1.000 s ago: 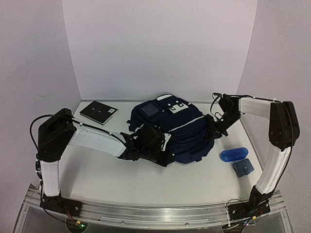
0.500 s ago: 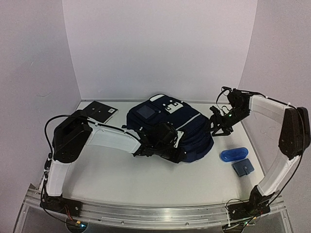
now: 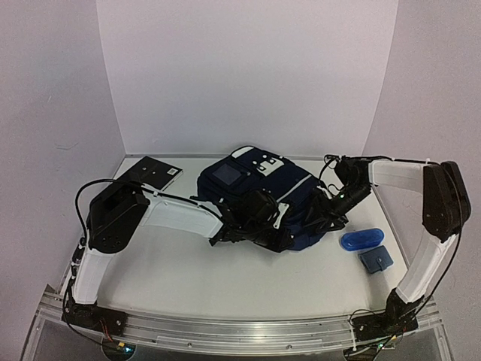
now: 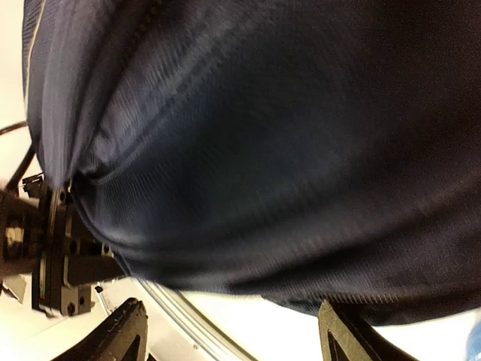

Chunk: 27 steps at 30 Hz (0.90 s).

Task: Pack the student bag
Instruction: Zip the student bag at the center of the board.

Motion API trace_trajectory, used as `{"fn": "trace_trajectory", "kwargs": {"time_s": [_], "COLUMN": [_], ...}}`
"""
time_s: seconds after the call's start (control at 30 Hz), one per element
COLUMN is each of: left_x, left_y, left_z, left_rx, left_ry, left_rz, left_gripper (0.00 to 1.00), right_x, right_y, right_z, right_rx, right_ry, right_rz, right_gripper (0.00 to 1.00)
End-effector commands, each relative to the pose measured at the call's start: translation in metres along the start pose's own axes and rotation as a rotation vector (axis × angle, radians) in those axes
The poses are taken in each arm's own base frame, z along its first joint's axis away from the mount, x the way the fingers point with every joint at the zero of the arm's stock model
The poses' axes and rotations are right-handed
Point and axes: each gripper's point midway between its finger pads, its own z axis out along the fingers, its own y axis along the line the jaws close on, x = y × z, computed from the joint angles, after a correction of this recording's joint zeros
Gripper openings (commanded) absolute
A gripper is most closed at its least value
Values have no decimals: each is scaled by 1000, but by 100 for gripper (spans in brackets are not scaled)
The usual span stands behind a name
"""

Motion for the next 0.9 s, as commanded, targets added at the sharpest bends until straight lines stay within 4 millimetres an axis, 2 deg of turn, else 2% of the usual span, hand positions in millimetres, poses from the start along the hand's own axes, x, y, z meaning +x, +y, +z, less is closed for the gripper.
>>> {"fn": "trace_trajectory", "kwargs": {"time_s": [0.0,0.27,0.4,0.43,0.73,0.77,0.83,0.87], "left_x": [-37,-28,-21,-20,-3,-2,0,0], "left_y": [-40,-37,-31,-30,11,12,7,3], "left_z": [-7,-14,-23,-25,-42,-44,-43,-42], "left_rx": [125,113,88,80,-28,-22,8,30], "left_ry": [-99,-81,-73,-74,-55,-55,-46,-40], "left_rz": [54,55,58,61,-14,-19,-13,-10], "left_gripper": [0,0,0,0,0,0,0,0], "right_x": [-22,-25,-26,-26,-14,-12,-11,-12], "right_y": [0,-36,-43,-44,-56,-50,-25,-13], "right_z": [7,11,7,6,-12,-12,-19,-24], "right_rx": [38,210,257,266,340,313,228,200], "right_ry": [-68,-73,-84,-85,-101,-95,-118,-142], "right_rz": [-1,21,12,13,-18,-49,-148,-210], "right_gripper": [73,34,3,0,0,0,2,7]}}
